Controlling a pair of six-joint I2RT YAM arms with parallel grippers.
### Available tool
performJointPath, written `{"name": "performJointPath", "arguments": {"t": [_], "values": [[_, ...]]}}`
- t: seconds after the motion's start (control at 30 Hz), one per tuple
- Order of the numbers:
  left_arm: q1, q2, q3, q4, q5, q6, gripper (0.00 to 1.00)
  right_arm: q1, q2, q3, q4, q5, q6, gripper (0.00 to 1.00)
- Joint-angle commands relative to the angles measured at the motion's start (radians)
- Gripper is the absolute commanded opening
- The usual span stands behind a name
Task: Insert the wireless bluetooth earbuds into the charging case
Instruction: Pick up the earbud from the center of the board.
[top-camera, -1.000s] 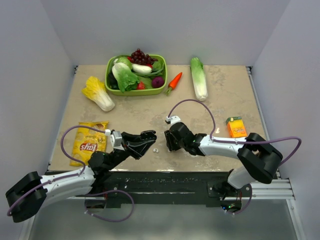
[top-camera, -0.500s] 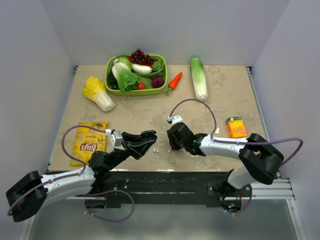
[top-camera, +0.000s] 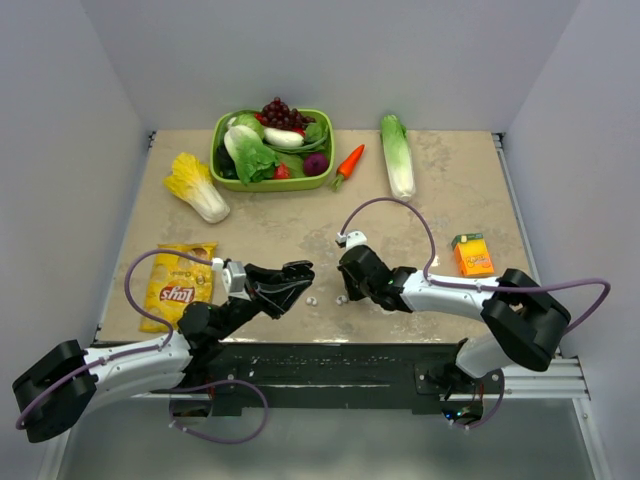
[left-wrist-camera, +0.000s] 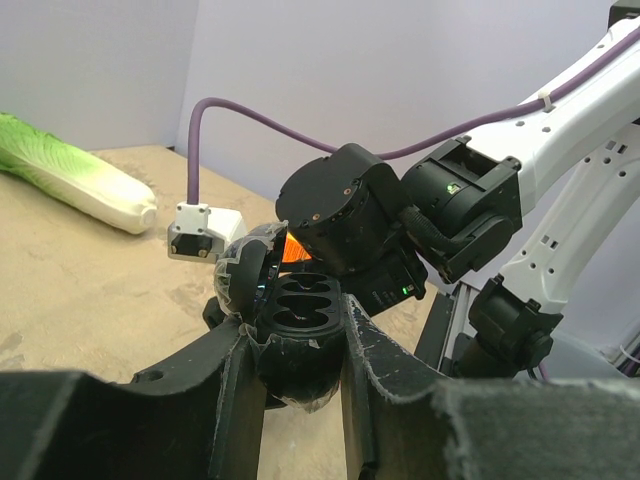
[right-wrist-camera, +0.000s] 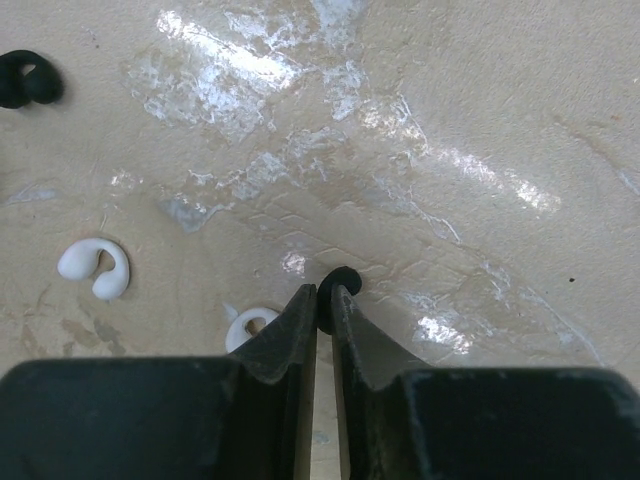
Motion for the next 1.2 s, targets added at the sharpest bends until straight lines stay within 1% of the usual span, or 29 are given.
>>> {"name": "performJointPath", "arguments": {"t": [0.0,0.07,0.1,0.37,0.43,0.5,0.53,0.6,0.77,0.8,0.87,1.17], "values": [[-0.007,-0.002,-0.164,0.097,0.009,-0.008,0.00,-0.003,-0.018,0.007,-0.013,0.036,0.003,0.12],[-0.007,-0.002,-0.166,0.095,0.010,-0.008,0.00,-0.003,-0.016,0.010,-0.014,0.039,0.004,0.15],[-0.007,-0.003,-0.166,0.095,0.009,-0.008,0.00,-0.003,-0.015,0.010,-0.013,0.039,0.004,0.20],[-0.007,-0.008,-0.169,0.095,0.010,-0.010,0.00,-0.005,0.002,0.015,-0.017,0.042,0.004,0.23],[-0.007,-0.011,-0.169,0.094,0.010,-0.010,0.00,-0.003,0.002,0.013,-0.017,0.043,0.006,0.25],[-0.007,-0.014,-0.171,0.092,0.009,-0.010,0.00,-0.002,0.001,0.015,-0.019,0.042,0.006,0.31],[-0.007,-0.014,-0.171,0.092,0.009,-0.010,0.00,-0.003,0.005,0.015,-0.019,0.042,0.006,0.31],[-0.007,-0.013,-0.171,0.092,0.009,-0.010,0.00,-0.003,0.005,0.016,-0.020,0.042,0.007,0.31],[-0.007,-0.014,-0.172,0.092,0.010,-0.010,0.00,-0.003,0.005,0.016,-0.025,0.051,0.011,0.25],[-0.007,-0.014,-0.172,0.092,0.012,-0.010,0.00,-0.003,0.004,0.016,-0.027,0.054,0.014,0.21],[-0.008,-0.014,-0.172,0.092,0.012,-0.010,0.00,-0.003,-0.002,0.015,-0.030,0.059,0.018,0.18],[-0.007,-0.005,-0.163,0.094,0.017,-0.008,0.00,-0.003,-0.016,0.024,-0.074,0.085,0.024,0.17]]}}
